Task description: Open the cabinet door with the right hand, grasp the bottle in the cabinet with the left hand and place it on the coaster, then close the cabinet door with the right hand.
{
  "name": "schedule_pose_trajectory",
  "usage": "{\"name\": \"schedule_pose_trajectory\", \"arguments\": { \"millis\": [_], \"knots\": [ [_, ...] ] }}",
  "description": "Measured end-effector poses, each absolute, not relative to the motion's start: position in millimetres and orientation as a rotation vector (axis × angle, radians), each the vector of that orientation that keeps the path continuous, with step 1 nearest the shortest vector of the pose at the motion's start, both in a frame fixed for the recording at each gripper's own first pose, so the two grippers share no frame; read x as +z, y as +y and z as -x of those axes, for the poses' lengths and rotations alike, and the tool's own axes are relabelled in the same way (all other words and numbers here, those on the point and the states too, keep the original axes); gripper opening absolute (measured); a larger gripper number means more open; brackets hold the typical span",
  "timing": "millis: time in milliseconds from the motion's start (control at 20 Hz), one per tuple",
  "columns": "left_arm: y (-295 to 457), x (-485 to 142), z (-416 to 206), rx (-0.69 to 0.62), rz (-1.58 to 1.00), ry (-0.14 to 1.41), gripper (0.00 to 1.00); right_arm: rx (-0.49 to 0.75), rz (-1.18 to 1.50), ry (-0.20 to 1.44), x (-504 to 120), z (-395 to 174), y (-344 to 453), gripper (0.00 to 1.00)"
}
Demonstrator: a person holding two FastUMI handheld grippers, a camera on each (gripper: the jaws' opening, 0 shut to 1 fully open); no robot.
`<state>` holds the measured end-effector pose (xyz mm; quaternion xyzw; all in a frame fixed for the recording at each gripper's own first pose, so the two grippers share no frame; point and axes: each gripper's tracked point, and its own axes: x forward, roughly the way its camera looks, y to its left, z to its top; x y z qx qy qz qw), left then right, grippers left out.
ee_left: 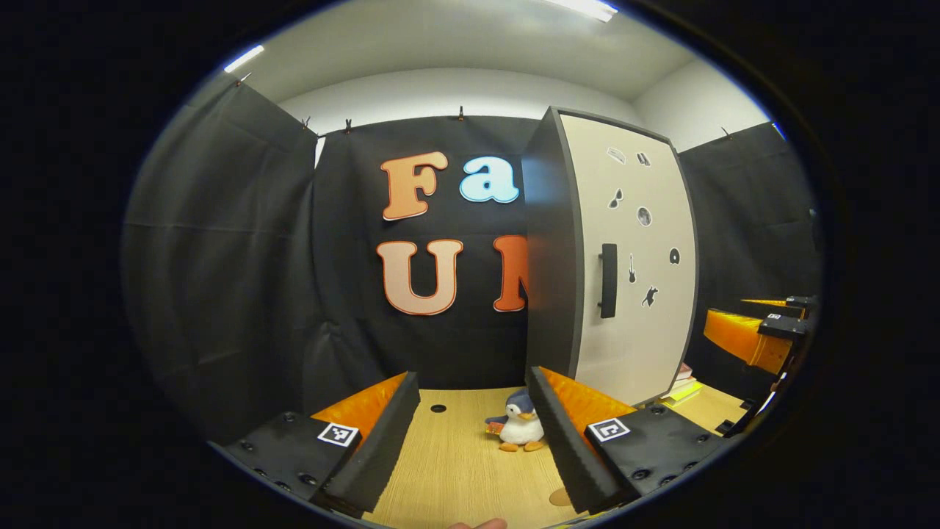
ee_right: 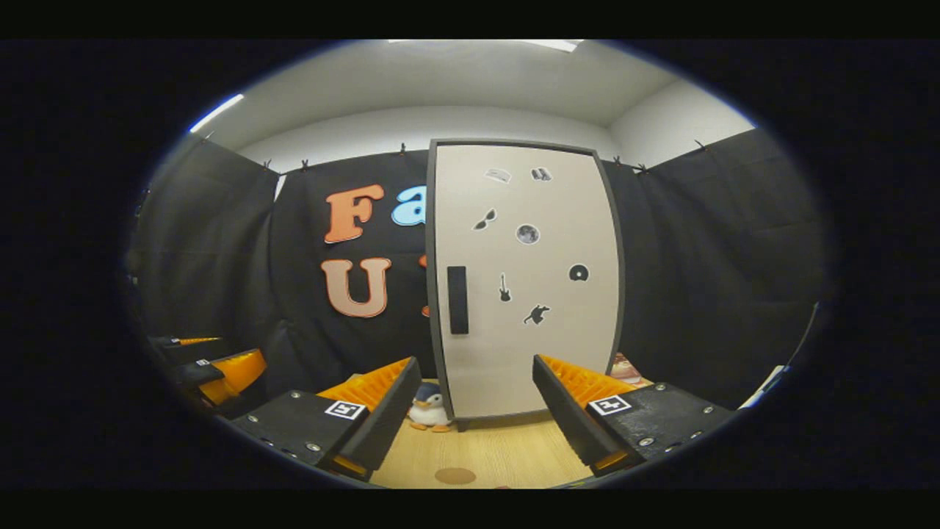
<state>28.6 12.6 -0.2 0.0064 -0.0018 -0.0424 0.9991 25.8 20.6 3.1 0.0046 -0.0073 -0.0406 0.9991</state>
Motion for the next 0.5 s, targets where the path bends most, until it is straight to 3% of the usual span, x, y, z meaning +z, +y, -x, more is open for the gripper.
{"name": "schedule_pose_trajectory", "arguments": {
  "millis": [500],
  "knots": [
    [39.5, -16.2, -61.1, -0.066, 0.013, 0.037, 1.0, -0.071, -0.011, -0.042, 28.6, -117.6, 31.8, 0.95]
  ]
}}
